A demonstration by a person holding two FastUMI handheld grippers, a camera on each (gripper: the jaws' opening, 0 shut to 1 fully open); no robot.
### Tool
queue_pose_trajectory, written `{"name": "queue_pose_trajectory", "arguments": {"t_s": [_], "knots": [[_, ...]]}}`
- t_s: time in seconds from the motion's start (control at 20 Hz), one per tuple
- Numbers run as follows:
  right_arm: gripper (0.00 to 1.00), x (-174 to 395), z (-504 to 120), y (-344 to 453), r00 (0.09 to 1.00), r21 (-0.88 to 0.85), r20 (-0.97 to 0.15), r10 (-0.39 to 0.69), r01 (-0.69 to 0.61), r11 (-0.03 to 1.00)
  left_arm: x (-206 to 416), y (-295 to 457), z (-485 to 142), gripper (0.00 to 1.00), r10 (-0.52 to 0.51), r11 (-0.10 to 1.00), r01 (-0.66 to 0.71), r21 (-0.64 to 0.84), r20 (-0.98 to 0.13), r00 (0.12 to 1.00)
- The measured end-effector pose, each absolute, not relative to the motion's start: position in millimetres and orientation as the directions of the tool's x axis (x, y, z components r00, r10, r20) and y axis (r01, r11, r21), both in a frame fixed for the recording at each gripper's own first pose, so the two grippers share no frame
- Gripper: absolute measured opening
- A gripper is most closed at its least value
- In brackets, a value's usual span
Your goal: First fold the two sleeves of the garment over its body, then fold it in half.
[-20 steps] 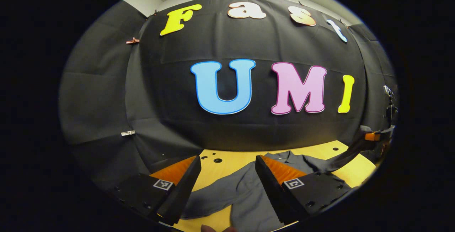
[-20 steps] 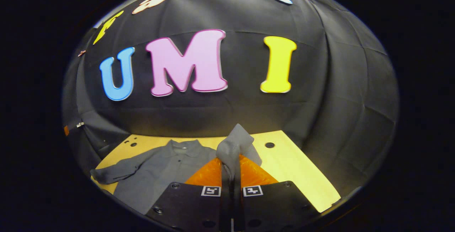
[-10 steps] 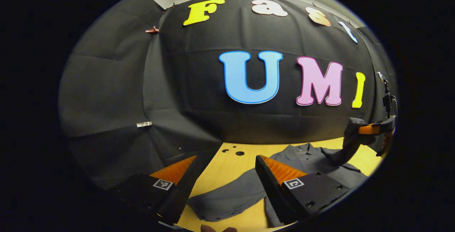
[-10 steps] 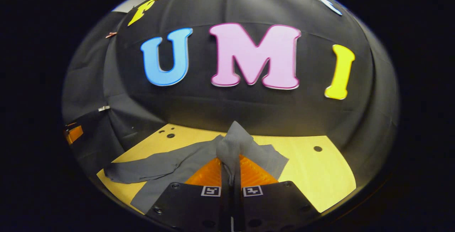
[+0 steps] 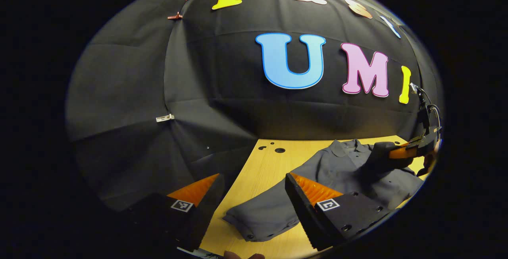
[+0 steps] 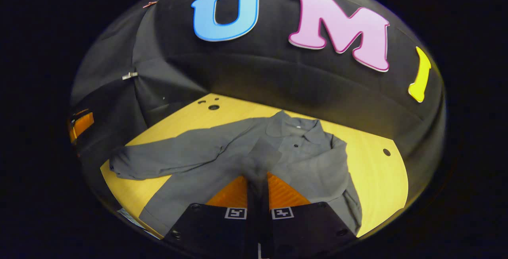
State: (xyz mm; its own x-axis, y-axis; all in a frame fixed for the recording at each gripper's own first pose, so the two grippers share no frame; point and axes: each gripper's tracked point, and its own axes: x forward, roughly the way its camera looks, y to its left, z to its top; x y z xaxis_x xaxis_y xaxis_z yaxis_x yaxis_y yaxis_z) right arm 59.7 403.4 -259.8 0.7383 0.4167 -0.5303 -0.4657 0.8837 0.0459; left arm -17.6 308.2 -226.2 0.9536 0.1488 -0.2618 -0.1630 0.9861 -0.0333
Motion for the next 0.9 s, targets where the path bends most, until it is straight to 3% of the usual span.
{"name": "queue_pose_trajectory", "arguments": {"t_s": [0.4,0.6,0.75,0.85,0.9], "knots": [[0.08,49.4,-318.1,443.3,0.66,0.06,-0.643,0.388,-0.462,0.885,-16.0,309.5,-283.2,0.97,0.149,0.984,-0.174,-0.045,-0.335,0.93],[0.17,41.6,-325.5,448.5,0.637,0.071,-0.664,0.393,-0.469,0.88,-16.0,311.1,-309.0,0.97,0.149,0.982,-0.181,-0.051,-0.379,0.913],[0.21,31.8,-323.7,461.4,0.6,0.141,-0.662,0.448,-0.488,0.861,-21.0,313.0,-330.7,0.97,0.164,0.977,-0.205,-0.054,-0.42,0.893],[0.31,23.3,-323.9,470.9,0.571,0.183,-0.661,0.487,-0.507,0.843,-25.0,313.4,-344.5,0.97,0.179,0.975,-0.218,-0.037,-0.446,0.877],[0.25,17.9,-323.1,474.6,0.557,0.197,-0.66,0.505,-0.519,0.831,-25.3,313.4,-350.6,0.97,0.182,0.975,-0.221,-0.034,-0.455,0.872]]}}
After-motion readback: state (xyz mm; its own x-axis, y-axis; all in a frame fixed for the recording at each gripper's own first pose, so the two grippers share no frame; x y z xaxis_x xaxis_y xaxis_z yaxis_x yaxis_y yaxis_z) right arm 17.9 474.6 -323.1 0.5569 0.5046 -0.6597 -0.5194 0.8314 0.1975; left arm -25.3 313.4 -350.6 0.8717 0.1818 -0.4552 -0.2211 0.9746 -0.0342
